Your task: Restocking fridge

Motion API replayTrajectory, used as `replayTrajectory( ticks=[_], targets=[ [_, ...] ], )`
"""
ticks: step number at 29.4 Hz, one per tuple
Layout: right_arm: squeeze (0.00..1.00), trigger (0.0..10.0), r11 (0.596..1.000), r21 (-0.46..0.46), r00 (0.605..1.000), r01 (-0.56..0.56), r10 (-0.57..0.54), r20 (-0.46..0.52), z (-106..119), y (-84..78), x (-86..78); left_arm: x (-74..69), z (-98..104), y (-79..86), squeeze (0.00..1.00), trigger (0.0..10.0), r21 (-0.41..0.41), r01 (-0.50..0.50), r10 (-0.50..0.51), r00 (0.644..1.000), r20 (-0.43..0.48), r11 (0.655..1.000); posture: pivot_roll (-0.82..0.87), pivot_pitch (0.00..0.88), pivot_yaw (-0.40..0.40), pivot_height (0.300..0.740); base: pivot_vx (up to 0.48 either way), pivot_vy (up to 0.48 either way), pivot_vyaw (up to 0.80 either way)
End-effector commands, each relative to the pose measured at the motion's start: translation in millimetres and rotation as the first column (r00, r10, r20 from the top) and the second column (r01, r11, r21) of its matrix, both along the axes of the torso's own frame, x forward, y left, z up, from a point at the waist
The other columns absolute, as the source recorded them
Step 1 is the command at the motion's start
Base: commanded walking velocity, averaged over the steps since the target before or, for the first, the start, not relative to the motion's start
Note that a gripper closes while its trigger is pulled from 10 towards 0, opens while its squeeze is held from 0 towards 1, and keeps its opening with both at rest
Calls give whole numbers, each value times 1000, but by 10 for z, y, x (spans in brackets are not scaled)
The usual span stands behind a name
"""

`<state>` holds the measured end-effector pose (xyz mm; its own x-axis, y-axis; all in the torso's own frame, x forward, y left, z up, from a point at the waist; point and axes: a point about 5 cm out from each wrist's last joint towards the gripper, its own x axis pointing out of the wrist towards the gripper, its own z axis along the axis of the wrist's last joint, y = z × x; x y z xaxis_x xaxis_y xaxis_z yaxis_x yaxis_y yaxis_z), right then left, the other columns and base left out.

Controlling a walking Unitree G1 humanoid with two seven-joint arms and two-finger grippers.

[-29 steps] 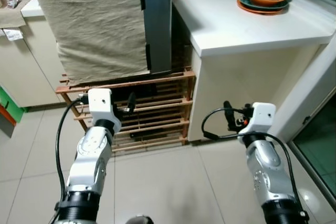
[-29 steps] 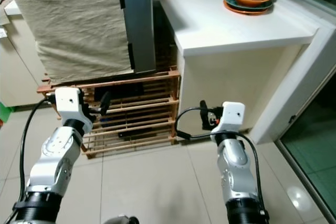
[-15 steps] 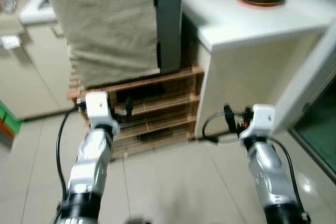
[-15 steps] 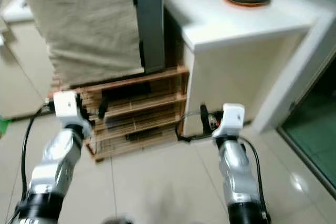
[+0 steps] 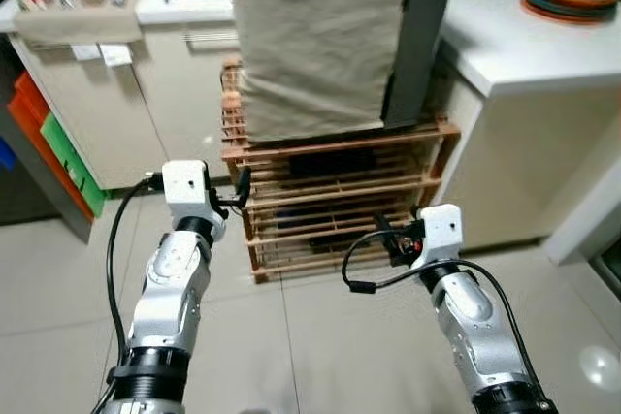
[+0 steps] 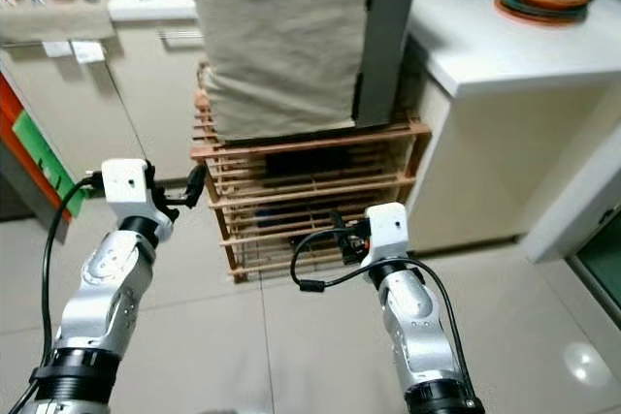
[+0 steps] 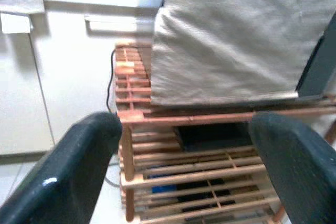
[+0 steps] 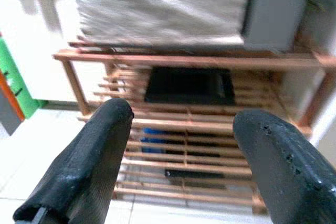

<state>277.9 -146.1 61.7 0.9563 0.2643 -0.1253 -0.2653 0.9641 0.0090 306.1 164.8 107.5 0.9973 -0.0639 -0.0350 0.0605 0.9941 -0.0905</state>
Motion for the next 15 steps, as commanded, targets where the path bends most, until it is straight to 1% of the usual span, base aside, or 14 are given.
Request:
replayTrajectory(
  ticks=[1,3,5,8,10,11,12,15],
  targets=[
    [0,10000,1000,-2,999,-20,20,30,57,27,1,10,38,24,0,10000,9,-3,3,1000,14,1000,-99,0,27,740,442,0,0],
    [0,10000,998,-35,997,-57,58,43,63,35,-28,7,18,25,0,10000,10,-4,4,1000,4,1000,-99,0,27,740,442,0,0],
    [0,10000,998,-35,997,-57,58,43,63,35,-28,7,18,25,0,10000,10,-4,4,1000,4,1000,-99,0,27,740,442,0,0],
    [0,10000,997,-44,997,-61,63,47,71,-21,-66,5,1,25,0,10000,6,-7,7,1000,0,1000,-99,0,27,740,444,0,0],
    [0,10000,998,-40,998,-51,53,46,64,-101,-117,10,-9,22,0,10000,0,-12,12,1000,-2,1000,-114,0,30,740,442,0,0],
    [0,10000,998,-40,998,-51,53,46,64,-101,-117,10,-9,22,0,10000,0,-12,12,1000,-2,1000,-114,0,30,740,442,0,0],
    [0,10000,999,-21,999,-25,26,39,44,-140,-153,9,-20,19,0,10000,0,-12,12,1000,-6,1000,-114,0,30,740,446,0,0],
    [0,10000,1000,-15,999,-16,16,37,39,-146,-160,8,-23,18,0,10000,0,-12,12,1000,-7,1000,-114,0,30,740,446,0,0]
  ],
)
